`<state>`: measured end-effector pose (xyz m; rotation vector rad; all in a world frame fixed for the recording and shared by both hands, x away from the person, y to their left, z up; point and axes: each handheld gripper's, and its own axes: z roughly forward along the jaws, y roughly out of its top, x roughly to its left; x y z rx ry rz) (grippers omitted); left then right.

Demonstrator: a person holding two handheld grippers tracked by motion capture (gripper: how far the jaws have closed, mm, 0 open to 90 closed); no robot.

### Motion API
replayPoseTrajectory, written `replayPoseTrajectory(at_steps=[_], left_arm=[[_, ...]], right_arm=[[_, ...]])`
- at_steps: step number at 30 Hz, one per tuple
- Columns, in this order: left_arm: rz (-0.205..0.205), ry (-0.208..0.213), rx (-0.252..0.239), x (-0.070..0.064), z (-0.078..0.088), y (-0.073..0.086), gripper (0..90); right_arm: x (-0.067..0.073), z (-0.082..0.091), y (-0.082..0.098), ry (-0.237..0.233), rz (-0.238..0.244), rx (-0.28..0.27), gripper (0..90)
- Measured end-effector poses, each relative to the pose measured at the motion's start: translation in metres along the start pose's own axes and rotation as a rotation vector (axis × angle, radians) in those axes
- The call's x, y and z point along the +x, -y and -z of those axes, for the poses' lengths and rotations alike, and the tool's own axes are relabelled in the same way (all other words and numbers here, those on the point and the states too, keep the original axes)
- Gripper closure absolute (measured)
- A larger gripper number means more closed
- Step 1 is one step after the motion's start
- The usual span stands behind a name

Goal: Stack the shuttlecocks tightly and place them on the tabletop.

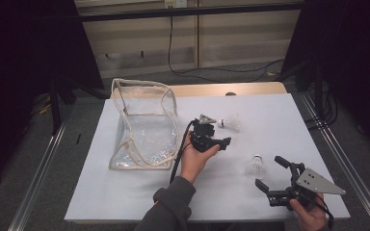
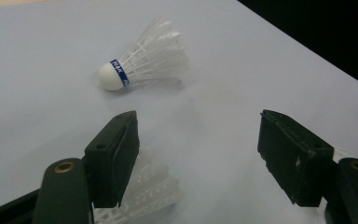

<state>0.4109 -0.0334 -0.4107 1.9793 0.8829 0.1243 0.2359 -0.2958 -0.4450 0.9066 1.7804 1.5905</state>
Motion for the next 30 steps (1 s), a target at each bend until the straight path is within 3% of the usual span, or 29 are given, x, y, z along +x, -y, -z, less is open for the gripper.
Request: replayPoseTrajectory(at_steps=[2, 11, 14, 18, 24, 30], left_arm=[[-0.002, 0.024, -0.001, -0.003, 0.002, 0.002, 23.6], [-0.005, 0.06, -0.012, -0.011, 0.008, 0.007, 11.7], [-0.04, 0.064, 0.0, -0.014, 0.01, 0.007, 7.5], [-0.051, 0.079, -0.024, -0.017, 0.014, 0.009, 6.4], [-0.079, 0.095, -0.021, -0.018, 0.018, 0.016, 5.0], [-0.082, 0.107, -0.024, -0.02, 0.022, 0.021, 4.8]], right_arm=[[0.0, 0.0, 0.0, -0.001, 0.003, 0.003, 0.0], [0.0, 0.0, 0.0, 0.0, 0.0, 0.006, 0.0], [0.0, -0.001, 0.0, 0.0, 0.0, 0.011, 0.0], [0.0, -0.001, 0.001, 0.001, 0.0, 0.01, 0.0], [0.0, -0.001, 0.001, 0.001, -0.002, 0.013, 0.0], [0.0, -0.001, 0.001, 0.003, 0.001, 0.014, 0.0]])
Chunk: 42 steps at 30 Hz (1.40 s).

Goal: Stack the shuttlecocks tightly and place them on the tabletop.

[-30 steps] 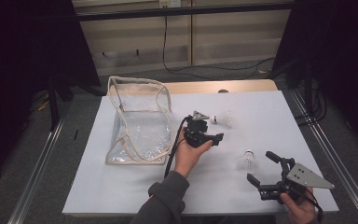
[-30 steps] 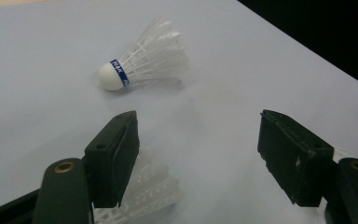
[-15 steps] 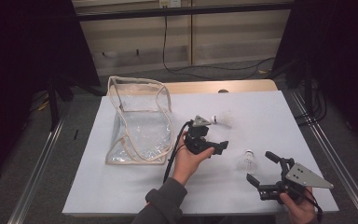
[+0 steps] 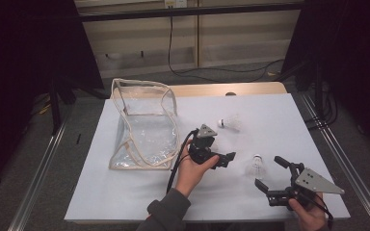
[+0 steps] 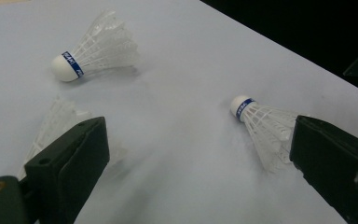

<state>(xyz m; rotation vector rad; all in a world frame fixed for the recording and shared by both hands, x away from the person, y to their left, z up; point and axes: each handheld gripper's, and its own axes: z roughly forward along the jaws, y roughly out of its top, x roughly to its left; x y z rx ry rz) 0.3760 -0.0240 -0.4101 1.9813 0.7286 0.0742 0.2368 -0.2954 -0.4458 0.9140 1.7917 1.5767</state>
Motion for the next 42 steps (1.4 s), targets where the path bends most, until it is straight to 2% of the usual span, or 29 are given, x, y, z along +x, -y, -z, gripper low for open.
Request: replayPoseTrajectory(at_steps=[8, 9, 14, 17, 20, 34, 38, 42], left_arm=[[-0.014, 0.031, -0.013, -0.006, 0.007, 0.007, 4.0], [-0.023, 0.03, -0.013, -0.006, 0.008, 0.007, 4.0], [-0.015, 0.031, -0.003, -0.008, 0.013, 0.009, 3.8], [-0.013, 0.033, -0.017, -0.009, 0.014, 0.011, 3.7], [-0.016, 0.026, -0.003, -0.009, 0.014, 0.014, 3.7], [-0.035, 0.052, 0.001, -0.012, 0.023, 0.021, 3.8], [-0.03, 0.064, -0.013, -0.012, 0.025, 0.025, 3.8], [-0.054, 0.061, -0.006, -0.012, 0.026, 0.031, 3.8]], right_arm=[[0.0, 0.0, 0.0, 0.0, 0.002, -0.001, 0.0], [0.0, 0.0, 0.0, -0.001, 0.003, -0.002, 0.0], [0.0, 0.0, 0.0, -0.001, 0.002, -0.001, 0.0], [0.0, 0.0, 0.0, -0.003, 0.005, 0.0, 0.0], [0.0, 0.0, 0.0, -0.002, 0.006, -0.001, 0.0], [0.0, 0.0, 0.0, -0.003, 0.006, 0.0, 0.0], [0.0, 0.0, 0.0, -0.002, 0.006, -0.001, 0.0], [0.0, 0.0, 0.0, -0.003, 0.009, 0.0, 0.0]])
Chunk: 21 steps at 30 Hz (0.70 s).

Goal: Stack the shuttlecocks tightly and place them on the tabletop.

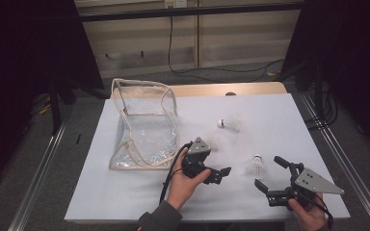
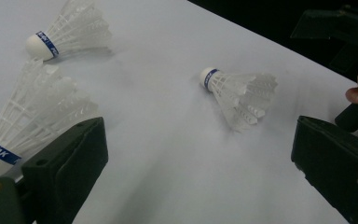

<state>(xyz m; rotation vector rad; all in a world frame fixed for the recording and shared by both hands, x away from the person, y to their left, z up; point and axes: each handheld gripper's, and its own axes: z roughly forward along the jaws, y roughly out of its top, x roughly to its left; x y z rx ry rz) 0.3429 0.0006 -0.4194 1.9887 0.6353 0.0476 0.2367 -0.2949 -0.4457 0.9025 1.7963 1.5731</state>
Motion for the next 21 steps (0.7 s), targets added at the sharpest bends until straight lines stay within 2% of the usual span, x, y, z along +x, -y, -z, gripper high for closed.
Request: replayPoseTrajectory(at_steps=[2, 5, 7, 12, 21], left_arm=[[0.013, 0.012, 0.001, 0.0, 0.001, 0.002, 3.8], [0.007, 0.011, -0.002, 0.0, 0.004, 0.004, 3.8], [0.016, 0.027, -0.01, 0.0, 0.006, 0.006, 3.8], [-0.003, 0.023, -0.003, 0.0, 0.009, 0.01, 3.8], [-0.009, 0.038, -0.012, 0.0, 0.013, 0.016, 3.8]], right_arm=[[0.0, 0.0, 0.0, 0.0, 0.0, 0.0, 0.0], [0.0, 0.0, 0.0, 0.0, 0.001, 0.0, 0.0], [0.0, 0.0, 0.0, 0.0, 0.002, 0.001, 0.0], [0.0, 0.0, 0.0, 0.0, 0.002, 0.003, 0.0], [0.0, 0.0, 0.0, 0.002, -0.002, 0.0, 0.0]])
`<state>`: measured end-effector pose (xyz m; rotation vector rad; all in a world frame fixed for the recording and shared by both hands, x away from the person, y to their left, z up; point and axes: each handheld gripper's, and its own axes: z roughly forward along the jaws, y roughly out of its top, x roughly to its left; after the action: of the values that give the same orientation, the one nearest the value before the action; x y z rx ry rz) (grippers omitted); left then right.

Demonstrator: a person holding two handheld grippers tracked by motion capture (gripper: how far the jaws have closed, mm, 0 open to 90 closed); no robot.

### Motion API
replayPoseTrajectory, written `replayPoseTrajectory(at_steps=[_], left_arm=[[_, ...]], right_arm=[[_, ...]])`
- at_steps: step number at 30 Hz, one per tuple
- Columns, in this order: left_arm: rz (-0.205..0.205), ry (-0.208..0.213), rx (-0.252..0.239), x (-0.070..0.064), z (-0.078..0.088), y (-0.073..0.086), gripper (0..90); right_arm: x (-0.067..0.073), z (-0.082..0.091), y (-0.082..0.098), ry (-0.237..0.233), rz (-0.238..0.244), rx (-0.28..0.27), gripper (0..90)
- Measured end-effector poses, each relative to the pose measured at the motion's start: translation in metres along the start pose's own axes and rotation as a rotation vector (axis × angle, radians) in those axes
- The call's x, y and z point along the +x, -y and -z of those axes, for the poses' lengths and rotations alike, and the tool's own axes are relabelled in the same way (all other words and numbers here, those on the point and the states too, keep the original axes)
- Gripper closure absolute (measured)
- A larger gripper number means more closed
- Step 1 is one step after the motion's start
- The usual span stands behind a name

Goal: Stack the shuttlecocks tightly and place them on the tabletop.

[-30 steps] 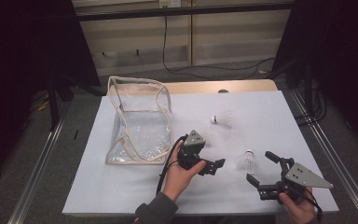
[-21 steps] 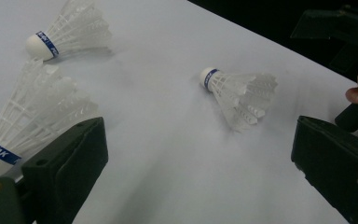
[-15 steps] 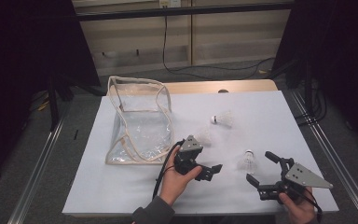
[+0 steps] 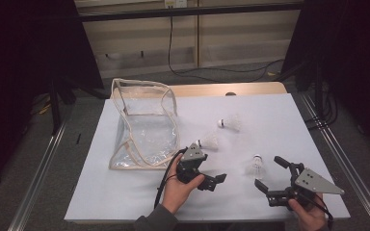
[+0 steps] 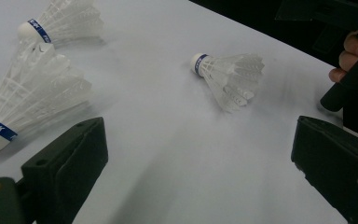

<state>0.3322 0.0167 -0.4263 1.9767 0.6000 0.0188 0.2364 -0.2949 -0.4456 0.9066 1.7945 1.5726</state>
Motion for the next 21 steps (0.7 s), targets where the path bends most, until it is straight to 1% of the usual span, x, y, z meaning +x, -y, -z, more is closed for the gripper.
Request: replayPoseTrajectory(at_steps=[2, 6, 9, 10, 13, 15, 16, 19, 21], left_arm=[[0.002, 0.003, 0.008, -0.001, 0.002, 0.001, 3.8], [-0.014, 0.003, 0.007, -0.001, 0.005, 0.003, 3.8], [-0.001, 0.004, 0.004, 0.001, 0.008, 0.006, 3.8], [-0.005, -0.003, 0.008, 0.001, 0.009, 0.007, 3.8], [-0.007, 0.004, -0.002, 0.002, 0.012, 0.009, 3.8], [-0.017, 0.002, 0.001, 0.002, 0.014, 0.009, 3.8], [-0.012, 0.009, -0.006, 0.001, 0.015, 0.01, 3.8], [-0.021, 0.013, -0.006, 0.002, 0.019, 0.011, 3.8], [-0.015, 0.014, -0.013, 0.003, 0.021, 0.012, 3.8]], right_arm=[[0.0, 0.0, 0.0, -0.001, -0.001, 0.0, 0.0], [0.0, 0.0, 0.0, -0.001, 0.002, 0.0, 0.0], [0.0, 0.0, 0.0, 0.0, 0.003, 0.0, 0.0], [0.0, 0.0, 0.0, -0.001, 0.003, -0.001, 0.0], [0.0, 0.0, 0.0, -0.001, 0.002, 0.0, 0.0], [0.0, 0.0, 0.0, -0.001, 0.005, 0.0, 0.0], [0.0, 0.0, 0.0, -0.002, 0.004, 0.0, 0.0], [0.0, 0.0, 0.0, 0.001, 0.003, 0.0, 0.0], [0.0, 0.0, 0.0, 0.0, 0.003, 0.0, 0.0]])
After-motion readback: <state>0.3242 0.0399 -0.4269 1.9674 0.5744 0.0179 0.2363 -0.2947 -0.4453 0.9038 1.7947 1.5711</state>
